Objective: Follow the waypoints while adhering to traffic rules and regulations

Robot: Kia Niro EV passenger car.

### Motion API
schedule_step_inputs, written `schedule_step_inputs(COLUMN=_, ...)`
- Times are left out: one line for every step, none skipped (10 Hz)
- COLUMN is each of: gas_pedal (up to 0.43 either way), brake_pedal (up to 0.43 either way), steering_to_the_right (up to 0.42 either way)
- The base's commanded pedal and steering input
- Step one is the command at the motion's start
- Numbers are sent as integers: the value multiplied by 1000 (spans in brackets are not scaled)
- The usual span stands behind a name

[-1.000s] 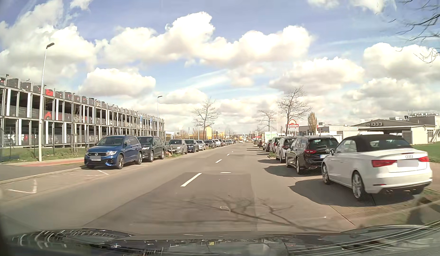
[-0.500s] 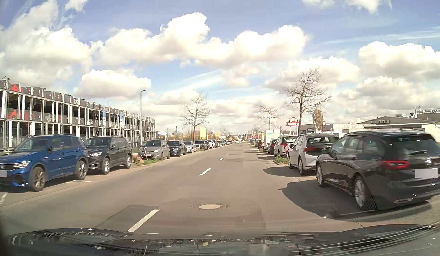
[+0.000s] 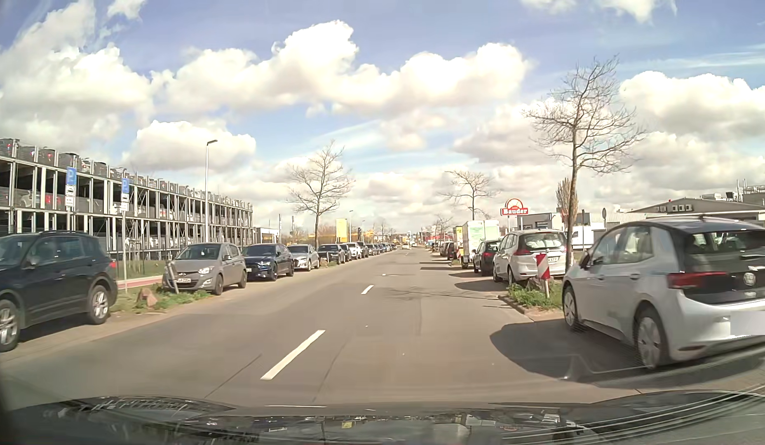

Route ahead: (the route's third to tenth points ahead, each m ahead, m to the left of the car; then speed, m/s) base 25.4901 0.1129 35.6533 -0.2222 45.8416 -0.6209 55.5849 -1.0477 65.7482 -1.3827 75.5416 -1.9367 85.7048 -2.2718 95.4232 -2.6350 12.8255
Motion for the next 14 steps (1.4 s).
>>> schedule_step_inputs(gas_pedal=0, brake_pedal=0, steering_to_the_right=10)
schedule_step_inputs(gas_pedal=0, brake_pedal=0, steering_to_the_right=11)
schedule_step_inputs(gas_pedal=0, brake_pedal=0, steering_to_the_right=10)
schedule_step_inputs(gas_pedal=0, brake_pedal=0, steering_to_the_right=10)
schedule_step_inputs(gas_pedal=0, brake_pedal=0, steering_to_the_right=9)
schedule_step_inputs(gas_pedal=0, brake_pedal=0, steering_to_the_right=7)
schedule_step_inputs(gas_pedal=0, brake_pedal=0, steering_to_the_right=6)
schedule_step_inputs(gas_pedal=0, brake_pedal=0, steering_to_the_right=5)
schedule_step_inputs(gas_pedal=0, brake_pedal=0, steering_to_the_right=2)
schedule_step_inputs(gas_pedal=0, brake_pedal=0, steering_to_the_right=0)
schedule_step_inputs(gas_pedal=0, brake_pedal=0, steering_to_the_right=0)
schedule_step_inputs(gas_pedal=0, brake_pedal=0, steering_to_the_right=0)
schedule_step_inputs(gas_pedal=0, brake_pedal=0, steering_to_the_right=0)
schedule_step_inputs(gas_pedal=0, brake_pedal=0, steering_to_the_right=0)
